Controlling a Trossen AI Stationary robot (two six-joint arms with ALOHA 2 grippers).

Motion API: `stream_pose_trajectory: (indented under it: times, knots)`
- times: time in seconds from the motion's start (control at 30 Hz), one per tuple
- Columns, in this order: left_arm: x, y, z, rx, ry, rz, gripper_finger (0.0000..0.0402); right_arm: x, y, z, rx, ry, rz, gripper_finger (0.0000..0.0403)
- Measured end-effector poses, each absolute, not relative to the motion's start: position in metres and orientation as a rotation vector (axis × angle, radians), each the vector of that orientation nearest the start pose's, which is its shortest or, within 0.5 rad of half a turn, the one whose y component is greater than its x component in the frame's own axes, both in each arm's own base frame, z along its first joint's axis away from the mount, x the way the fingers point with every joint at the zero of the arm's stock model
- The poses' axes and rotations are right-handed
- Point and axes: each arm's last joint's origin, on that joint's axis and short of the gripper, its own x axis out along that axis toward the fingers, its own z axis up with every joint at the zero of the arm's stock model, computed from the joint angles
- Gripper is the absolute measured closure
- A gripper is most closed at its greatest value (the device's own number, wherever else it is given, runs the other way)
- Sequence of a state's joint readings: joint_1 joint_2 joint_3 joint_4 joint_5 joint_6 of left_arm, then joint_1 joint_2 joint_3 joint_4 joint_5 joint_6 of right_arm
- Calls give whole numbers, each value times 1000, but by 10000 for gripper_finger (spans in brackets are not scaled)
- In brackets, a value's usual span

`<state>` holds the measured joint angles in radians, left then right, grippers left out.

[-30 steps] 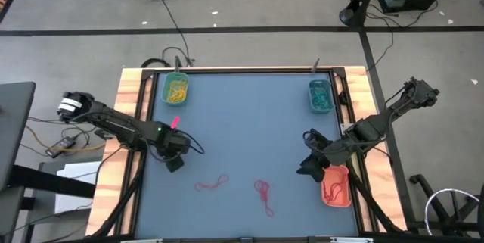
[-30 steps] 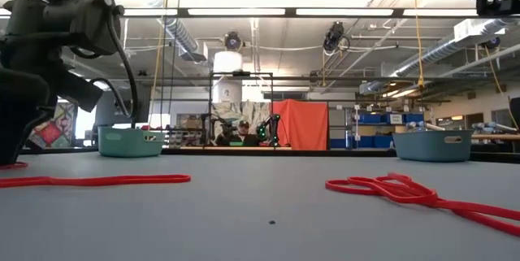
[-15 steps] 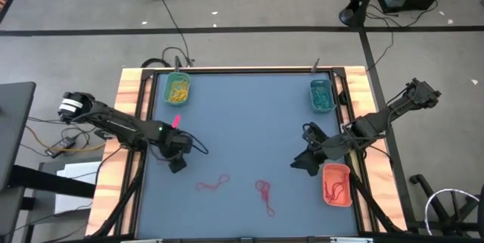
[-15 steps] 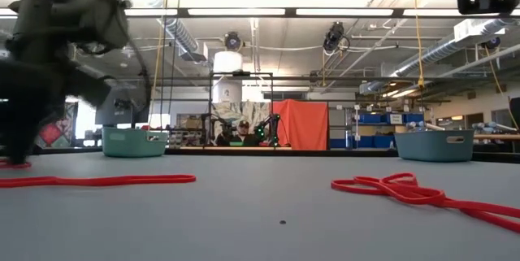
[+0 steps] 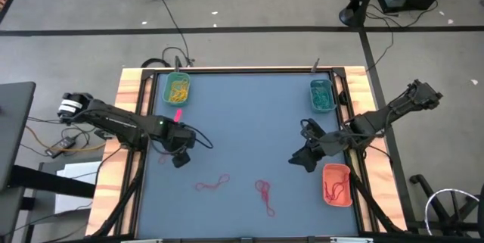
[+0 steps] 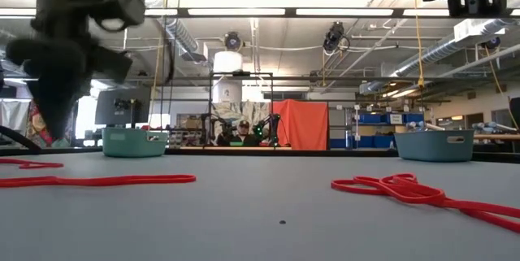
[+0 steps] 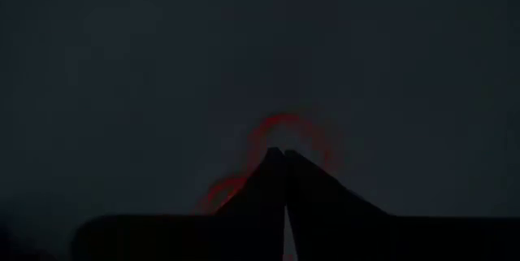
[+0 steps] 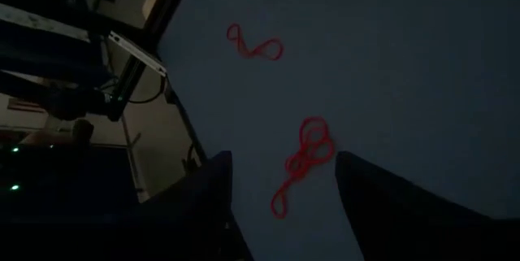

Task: Sort rubber bands into baskets
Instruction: Put the red rubber band into the orange bin

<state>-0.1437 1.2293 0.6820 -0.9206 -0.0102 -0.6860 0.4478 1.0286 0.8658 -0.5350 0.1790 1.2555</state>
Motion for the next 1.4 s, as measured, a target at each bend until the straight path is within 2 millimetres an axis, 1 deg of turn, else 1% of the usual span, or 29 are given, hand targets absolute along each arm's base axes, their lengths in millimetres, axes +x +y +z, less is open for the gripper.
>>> stream_pose_trajectory:
  times: [0.1,0.3,0.37,0.43,0.5,0.6,0.67,0.73,0.83,0.87,0.93,1.07,1.17,1.27,1.4]
  knots:
    - [172,-22,168,-470,1470,439,362,191,85,287,989,727,-184,172]
    - [158,-19,149,-495,1528,477,278,191,86,287,997,739,-168,172]
    - [153,-19,142,-498,1550,480,256,191,86,287,1000,747,-160,172]
    - [149,-18,137,-505,1556,474,243,191,86,287,1000,747,-160,172]
    - [147,-18,134,-505,1559,475,240,191,86,287,1000,747,-160,172]
    - [146,-18,133,-505,1560,475,252,191,86,287,1000,747,-160,172]
    - [148,-18,135,-505,1558,471,274,191,86,287,1000,746,-161,172]
    - [152,-19,138,-507,1546,462,312,191,86,287,999,746,-161,172]
    - [158,-20,143,-515,1517,449,381,191,86,287,990,731,-176,172]
    - [162,-20,145,-518,1492,445,390,191,85,287,983,719,-186,172]
    - [172,-21,152,-533,1423,419,393,193,85,286,973,707,-206,172]
    - [196,-25,173,-577,1261,313,398,202,90,280,965,717,-211,172]
    - [219,-29,200,-573,1086,196,399,215,96,272,935,726,-187,172]
    - [240,-32,231,-555,899,109,399,232,101,265,906,714,-117,172]
    - [258,-34,272,-535,686,23,400,254,103,258,878,670,-25,172]
